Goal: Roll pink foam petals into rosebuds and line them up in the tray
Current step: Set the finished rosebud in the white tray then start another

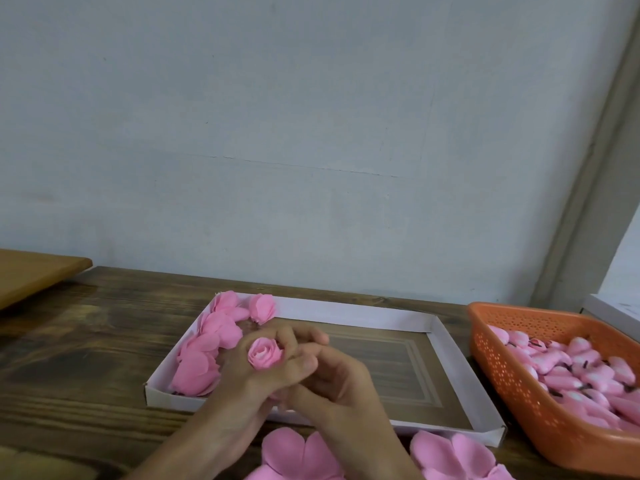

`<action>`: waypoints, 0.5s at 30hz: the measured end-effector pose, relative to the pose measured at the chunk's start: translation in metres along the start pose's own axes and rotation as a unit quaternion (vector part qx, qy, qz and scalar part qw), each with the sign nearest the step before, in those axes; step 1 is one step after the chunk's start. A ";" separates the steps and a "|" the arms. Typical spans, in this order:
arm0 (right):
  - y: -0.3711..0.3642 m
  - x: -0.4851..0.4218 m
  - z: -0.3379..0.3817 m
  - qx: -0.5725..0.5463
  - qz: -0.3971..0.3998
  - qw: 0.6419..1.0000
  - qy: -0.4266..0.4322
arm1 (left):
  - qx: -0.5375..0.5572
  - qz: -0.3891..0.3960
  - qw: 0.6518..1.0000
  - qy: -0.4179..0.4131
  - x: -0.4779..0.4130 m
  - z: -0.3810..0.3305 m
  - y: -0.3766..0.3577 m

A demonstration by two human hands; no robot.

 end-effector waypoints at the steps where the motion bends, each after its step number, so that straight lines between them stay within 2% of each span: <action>1: 0.000 0.000 -0.001 0.016 -0.015 1.000 0.012 | 0.007 0.000 1.000 -0.006 0.001 0.000 -0.001; 6: -0.006 0.005 -0.004 0.093 -0.072 0.992 0.045 | 0.041 -0.058 0.997 -0.020 0.001 0.007 -0.005; 11: -0.015 0.012 -0.007 0.254 -0.146 0.949 0.112 | 0.023 -0.084 0.996 -0.033 0.001 0.008 -0.012; 15: -0.016 0.013 -0.007 0.184 -0.174 0.964 0.078 | -0.021 -0.076 0.997 -0.008 0.003 0.006 -0.014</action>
Point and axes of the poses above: each hand's wrist, its own x-axis away from the middle knuckle, its own y-axis out of the back of the hand, z = x × y, the point moved 1 cm from there along -x, towards the middle knuckle, and after that the axes turned 2 degrees about z, right-handed, at the moved point
